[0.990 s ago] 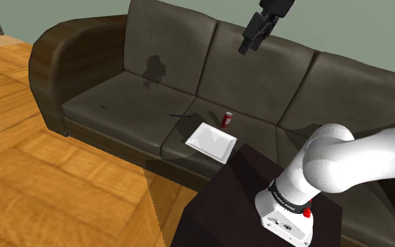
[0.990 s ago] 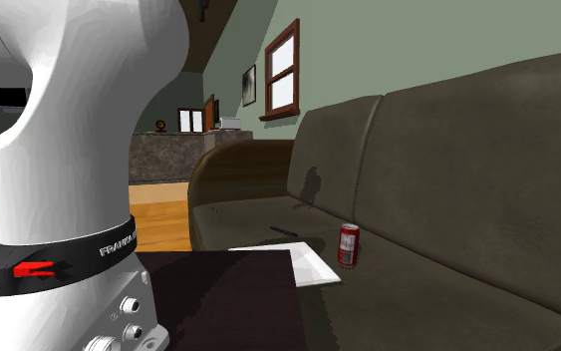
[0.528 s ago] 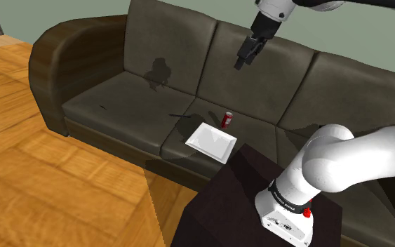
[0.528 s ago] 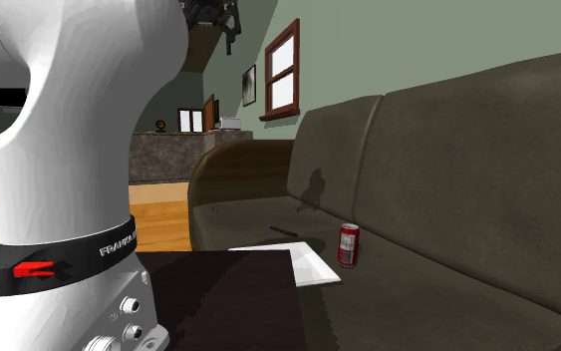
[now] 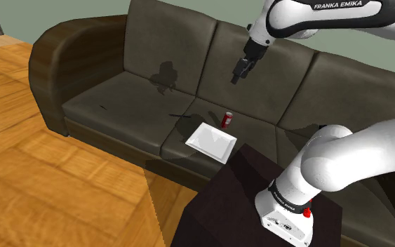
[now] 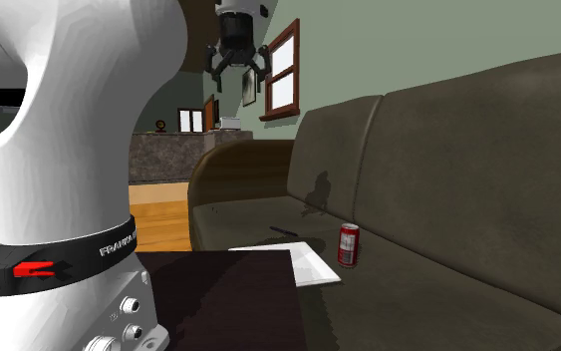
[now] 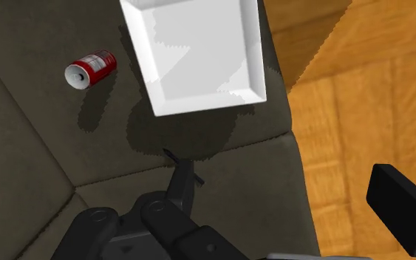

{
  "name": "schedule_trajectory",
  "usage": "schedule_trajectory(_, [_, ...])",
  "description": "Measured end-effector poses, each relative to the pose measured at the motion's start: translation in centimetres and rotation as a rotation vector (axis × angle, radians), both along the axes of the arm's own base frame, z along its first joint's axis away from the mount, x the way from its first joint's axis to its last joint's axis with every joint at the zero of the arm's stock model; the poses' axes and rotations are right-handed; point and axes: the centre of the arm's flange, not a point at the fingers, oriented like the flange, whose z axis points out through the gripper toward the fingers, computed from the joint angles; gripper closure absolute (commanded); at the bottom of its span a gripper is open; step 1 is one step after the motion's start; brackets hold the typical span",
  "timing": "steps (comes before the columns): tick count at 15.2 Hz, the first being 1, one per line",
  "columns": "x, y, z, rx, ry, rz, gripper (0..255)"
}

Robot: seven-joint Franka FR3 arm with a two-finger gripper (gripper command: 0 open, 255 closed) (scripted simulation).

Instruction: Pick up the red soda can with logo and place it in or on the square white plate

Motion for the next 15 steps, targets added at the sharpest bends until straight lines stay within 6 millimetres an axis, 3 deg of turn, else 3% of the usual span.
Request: schedule_trajectory(15, [4.6,-12.1,-14.5,-0.016,0.051,0.007,0])
